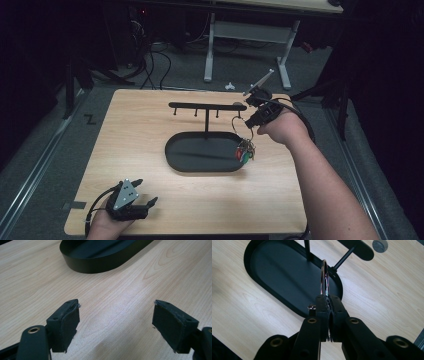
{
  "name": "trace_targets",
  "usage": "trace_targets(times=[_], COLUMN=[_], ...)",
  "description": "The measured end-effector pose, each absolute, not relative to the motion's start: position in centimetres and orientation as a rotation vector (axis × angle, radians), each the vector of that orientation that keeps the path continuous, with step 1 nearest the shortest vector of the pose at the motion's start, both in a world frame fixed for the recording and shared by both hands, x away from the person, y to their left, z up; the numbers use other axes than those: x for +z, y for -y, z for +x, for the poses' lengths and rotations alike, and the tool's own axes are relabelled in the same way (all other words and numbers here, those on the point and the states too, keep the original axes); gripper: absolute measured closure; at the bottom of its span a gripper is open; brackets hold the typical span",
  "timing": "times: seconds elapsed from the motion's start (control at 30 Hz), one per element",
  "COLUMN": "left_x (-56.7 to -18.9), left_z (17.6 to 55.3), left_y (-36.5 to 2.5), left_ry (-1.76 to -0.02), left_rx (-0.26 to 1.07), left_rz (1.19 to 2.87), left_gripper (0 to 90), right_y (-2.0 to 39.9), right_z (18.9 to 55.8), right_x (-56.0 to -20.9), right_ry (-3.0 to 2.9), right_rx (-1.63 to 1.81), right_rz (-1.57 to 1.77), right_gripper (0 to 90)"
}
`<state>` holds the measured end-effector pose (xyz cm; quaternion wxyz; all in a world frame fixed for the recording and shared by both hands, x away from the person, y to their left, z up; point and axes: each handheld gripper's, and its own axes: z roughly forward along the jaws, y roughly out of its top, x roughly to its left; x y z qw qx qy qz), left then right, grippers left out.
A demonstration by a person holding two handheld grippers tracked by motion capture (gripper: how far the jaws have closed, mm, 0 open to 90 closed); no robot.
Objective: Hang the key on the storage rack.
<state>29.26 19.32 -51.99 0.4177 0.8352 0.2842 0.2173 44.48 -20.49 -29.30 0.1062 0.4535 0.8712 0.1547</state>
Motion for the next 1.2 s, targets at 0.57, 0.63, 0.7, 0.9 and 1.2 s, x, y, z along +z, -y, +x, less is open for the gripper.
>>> trace_targets(times=[0.57, 0.63, 0.7, 0.9, 1.2], left_x=[-52.1, -52.1, -52.1, -52.1, -52.1], left_z=[29.4, 29.4, 29.3, 29.2, 29.3], left_y=[-19.7, -19.7, -19.7, -19.6, -19.6], left_ry=[-0.733, -0.733, -0.732, -0.731, -0.73], left_rx=[0.544, 0.542, 0.541, 0.543, 0.539], left_rz=[2.095, 2.094, 2.101, 2.099, 2.102], left_gripper=[22.4, 22.3, 22.4, 22.4, 22.3], right_y=[20.9, 21.2, 21.4, 22.0, 22.1], right_z=[46.4, 46.6, 46.7, 47.1, 47.6], right_x=[-29.6, -29.7, -29.8, -30.4, -32.1], right_ry=[-2.556, -2.545, -2.543, -2.524, -2.521], right_rx=[0.478, 0.484, 0.485, 0.513, 0.494], right_rz=[1.377, 1.4, 1.407, 1.453, 1.467], right_gripper=[87.7, 87.7, 87.7, 87.4, 87.2])
